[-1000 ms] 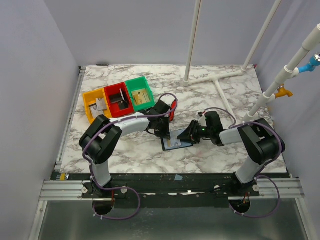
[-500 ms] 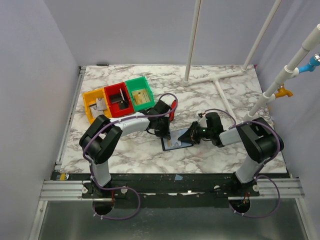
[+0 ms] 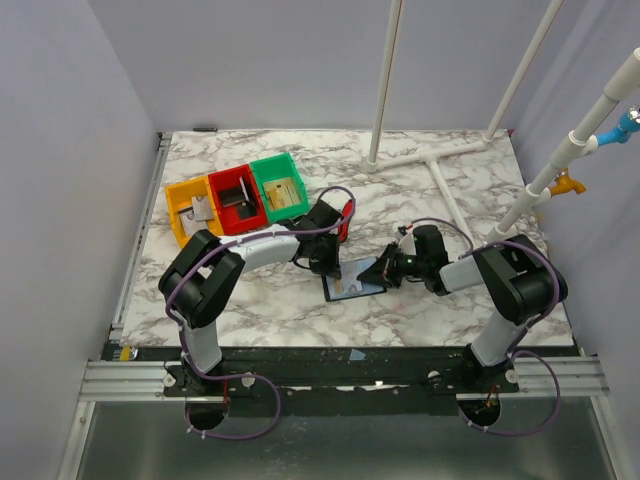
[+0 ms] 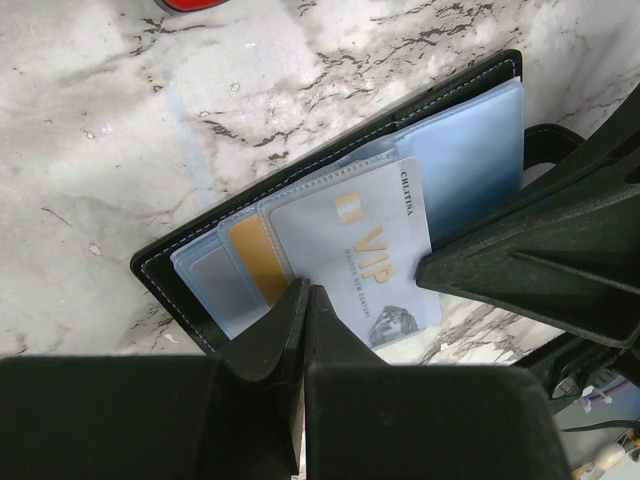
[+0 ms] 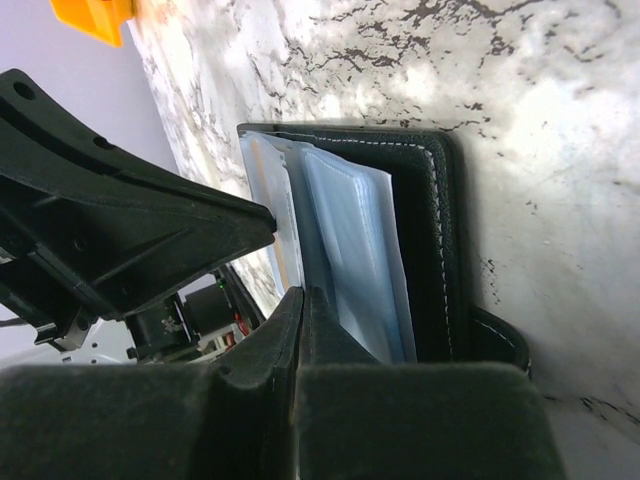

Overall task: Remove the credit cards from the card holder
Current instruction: Remove the credit card from the card holder.

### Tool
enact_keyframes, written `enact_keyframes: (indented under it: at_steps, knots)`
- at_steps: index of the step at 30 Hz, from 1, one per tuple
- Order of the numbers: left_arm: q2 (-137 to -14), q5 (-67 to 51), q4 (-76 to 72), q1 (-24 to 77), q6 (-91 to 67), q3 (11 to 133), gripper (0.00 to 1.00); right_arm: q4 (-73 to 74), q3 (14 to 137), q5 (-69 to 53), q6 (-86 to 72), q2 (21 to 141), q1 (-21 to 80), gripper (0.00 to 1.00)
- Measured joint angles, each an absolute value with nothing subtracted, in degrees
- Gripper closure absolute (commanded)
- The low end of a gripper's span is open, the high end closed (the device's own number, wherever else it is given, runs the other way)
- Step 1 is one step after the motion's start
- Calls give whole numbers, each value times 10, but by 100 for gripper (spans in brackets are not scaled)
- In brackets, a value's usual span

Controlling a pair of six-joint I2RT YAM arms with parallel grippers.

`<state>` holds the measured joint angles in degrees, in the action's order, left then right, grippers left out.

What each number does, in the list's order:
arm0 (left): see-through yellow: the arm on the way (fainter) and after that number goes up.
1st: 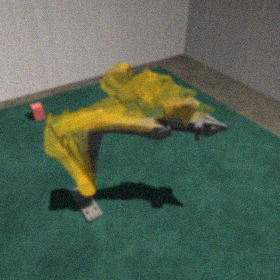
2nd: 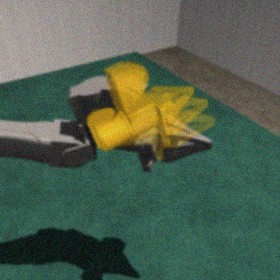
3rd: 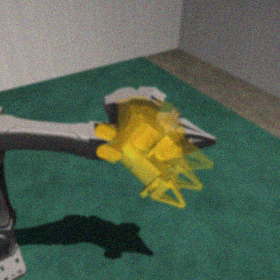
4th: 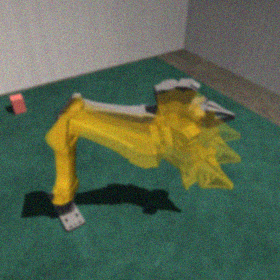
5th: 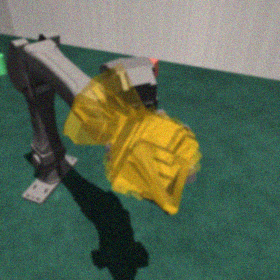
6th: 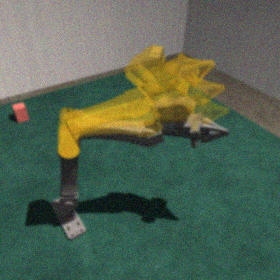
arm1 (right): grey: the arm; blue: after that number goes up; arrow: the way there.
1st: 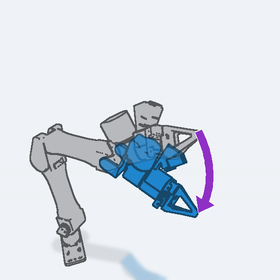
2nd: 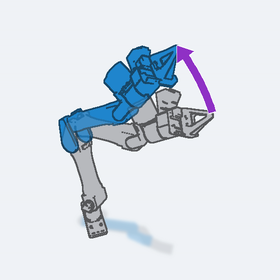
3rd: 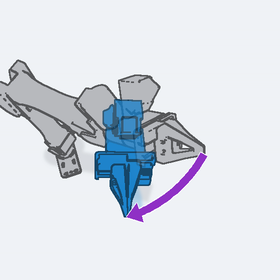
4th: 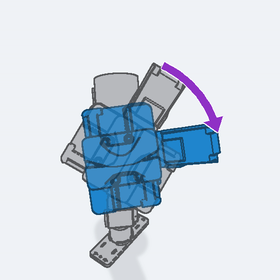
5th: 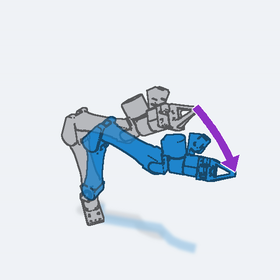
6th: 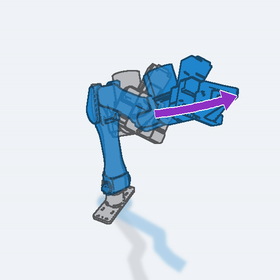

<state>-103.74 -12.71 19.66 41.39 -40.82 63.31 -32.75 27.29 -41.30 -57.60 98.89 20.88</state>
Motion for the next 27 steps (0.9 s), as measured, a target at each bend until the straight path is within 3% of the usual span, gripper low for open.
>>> enact_keyframes:
  at_steps: [27]
  knots:
    - [-1022,-141,168,394,-415,602,100,-331,267,-418,-545,994,180,99]
